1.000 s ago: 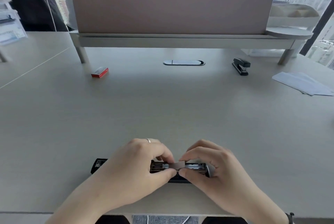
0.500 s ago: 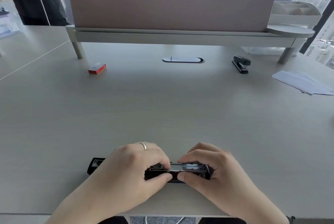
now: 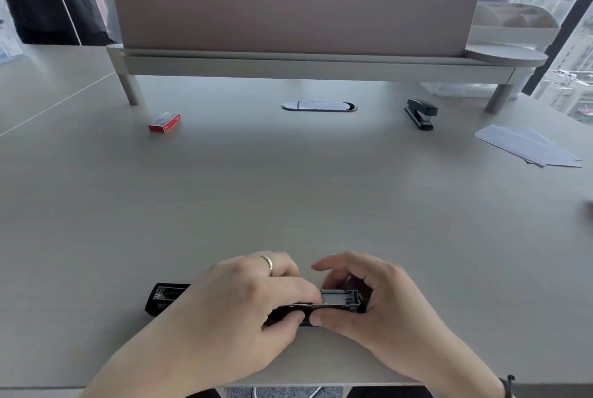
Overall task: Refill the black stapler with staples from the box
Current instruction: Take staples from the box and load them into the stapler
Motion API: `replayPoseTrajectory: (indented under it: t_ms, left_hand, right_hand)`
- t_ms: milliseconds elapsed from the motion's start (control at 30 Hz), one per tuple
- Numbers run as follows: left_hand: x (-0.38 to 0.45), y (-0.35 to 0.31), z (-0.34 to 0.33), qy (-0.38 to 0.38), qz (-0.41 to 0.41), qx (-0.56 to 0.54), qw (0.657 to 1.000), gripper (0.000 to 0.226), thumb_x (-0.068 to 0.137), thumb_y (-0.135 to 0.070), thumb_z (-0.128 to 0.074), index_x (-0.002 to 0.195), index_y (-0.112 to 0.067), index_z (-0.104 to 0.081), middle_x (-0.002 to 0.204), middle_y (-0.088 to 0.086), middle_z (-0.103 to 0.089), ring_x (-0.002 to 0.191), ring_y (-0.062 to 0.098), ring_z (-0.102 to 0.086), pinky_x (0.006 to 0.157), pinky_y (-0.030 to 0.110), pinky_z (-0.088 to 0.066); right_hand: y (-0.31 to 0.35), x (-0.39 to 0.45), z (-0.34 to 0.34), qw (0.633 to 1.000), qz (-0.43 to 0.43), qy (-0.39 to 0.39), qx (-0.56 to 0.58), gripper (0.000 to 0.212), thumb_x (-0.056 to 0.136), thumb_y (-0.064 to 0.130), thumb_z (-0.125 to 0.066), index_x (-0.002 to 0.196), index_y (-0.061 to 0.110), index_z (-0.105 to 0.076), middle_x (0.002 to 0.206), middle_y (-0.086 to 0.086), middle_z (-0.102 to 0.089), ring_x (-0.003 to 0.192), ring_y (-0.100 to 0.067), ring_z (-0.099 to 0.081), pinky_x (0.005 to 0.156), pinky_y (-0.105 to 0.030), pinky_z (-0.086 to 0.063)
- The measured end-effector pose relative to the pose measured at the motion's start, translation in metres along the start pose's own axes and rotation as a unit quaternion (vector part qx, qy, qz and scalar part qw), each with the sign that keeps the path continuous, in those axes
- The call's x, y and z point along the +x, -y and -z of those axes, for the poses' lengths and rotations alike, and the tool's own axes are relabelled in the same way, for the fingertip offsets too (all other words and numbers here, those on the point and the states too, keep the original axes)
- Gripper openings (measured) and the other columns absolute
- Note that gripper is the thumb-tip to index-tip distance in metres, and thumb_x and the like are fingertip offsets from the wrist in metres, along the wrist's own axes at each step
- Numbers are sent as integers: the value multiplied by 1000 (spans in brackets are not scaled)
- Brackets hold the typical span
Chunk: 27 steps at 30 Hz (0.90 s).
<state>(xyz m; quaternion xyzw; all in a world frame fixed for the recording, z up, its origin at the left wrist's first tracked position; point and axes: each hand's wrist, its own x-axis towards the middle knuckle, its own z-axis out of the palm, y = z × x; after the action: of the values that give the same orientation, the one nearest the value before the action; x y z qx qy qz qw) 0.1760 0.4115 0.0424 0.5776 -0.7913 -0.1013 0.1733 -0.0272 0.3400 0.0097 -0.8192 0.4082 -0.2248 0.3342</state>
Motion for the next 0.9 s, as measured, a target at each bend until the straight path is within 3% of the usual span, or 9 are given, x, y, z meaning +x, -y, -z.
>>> replayPoseTrajectory:
  t_ms: [200, 333, 533, 633, 700, 767, 900]
  left_hand:
    - [7, -7, -3, 21, -14, 3, 1000, 34, 81, -33, -55, 107, -55, -58, 96, -22, -59, 64, -12, -38, 61, 7, -32]
    - [7, -8, -4, 23, -11, 5, 1000, 35, 80, -34, -54, 106, -56, -57, 95, -23, -58, 66, -8, -42, 61, 4, -30]
    - [6, -6, -3, 28, -9, -4, 1000, 39, 80, -31, -61, 113, -52, -55, 101, -26, -61, 85, -10, -53, 69, 13, -49]
    - [0, 0, 1, 25, 27, -29, 999, 46, 82, -40, -65, 118, -55, -39, 108, -33, -58, 86, -16, -54, 75, 5, -43]
    - [-8, 9, 5, 20, 58, -32, 998, 50, 79, -48, -65, 116, -59, -33, 115, -38, -52, 94, -10, -56, 83, 11, -46]
    - [-15, 18, 12, 19, 84, -27, 996, 48, 75, -54, -66, 112, -60, -38, 115, -41, -50, 96, -7, -57, 84, 18, -49]
    - [-25, 32, 25, 43, 122, 7, 992, 36, 73, -56, -70, 103, -55, -51, 112, -41, -49, 97, -9, -54, 77, 13, -46]
  right_hand:
    - [-1, 1, -2, 1000, -1, 0, 7, 54, 63, 47, -82, 111, 52, -57, 95, 22, -70, 81, -4, -62, 72, -24, -51]
    - [-2, 1, -2, 1000, -1, 0, 11, 52, 64, 47, -83, 110, 50, -58, 94, 20, -71, 81, -4, -63, 73, -25, -52]
    - [-3, 1, -2, 1000, -3, 4, -4, 46, 63, 50, -80, 106, 48, -62, 97, 20, -69, 91, -2, -63, 79, -27, -52]
    - [-3, 0, -1, 999, -3, 5, -31, 41, 63, 52, -78, 101, 49, -62, 103, 26, -61, 93, 1, -58, 75, -17, -45]
    - [-4, 0, 0, 999, -3, 9, -38, 38, 64, 53, -78, 100, 46, -65, 103, 24, -61, 96, 2, -56, 74, -14, -41]
    - [-4, 1, 1, 999, 16, 16, -44, 32, 66, 55, -75, 93, 40, -68, 102, 25, -63, 100, 0, -54, 78, -16, -41]
    - [-10, 0, 7, 998, 35, 22, -49, 28, 67, 62, -68, 82, 38, -69, 96, 25, -67, 107, -3, -54, 88, -25, -44]
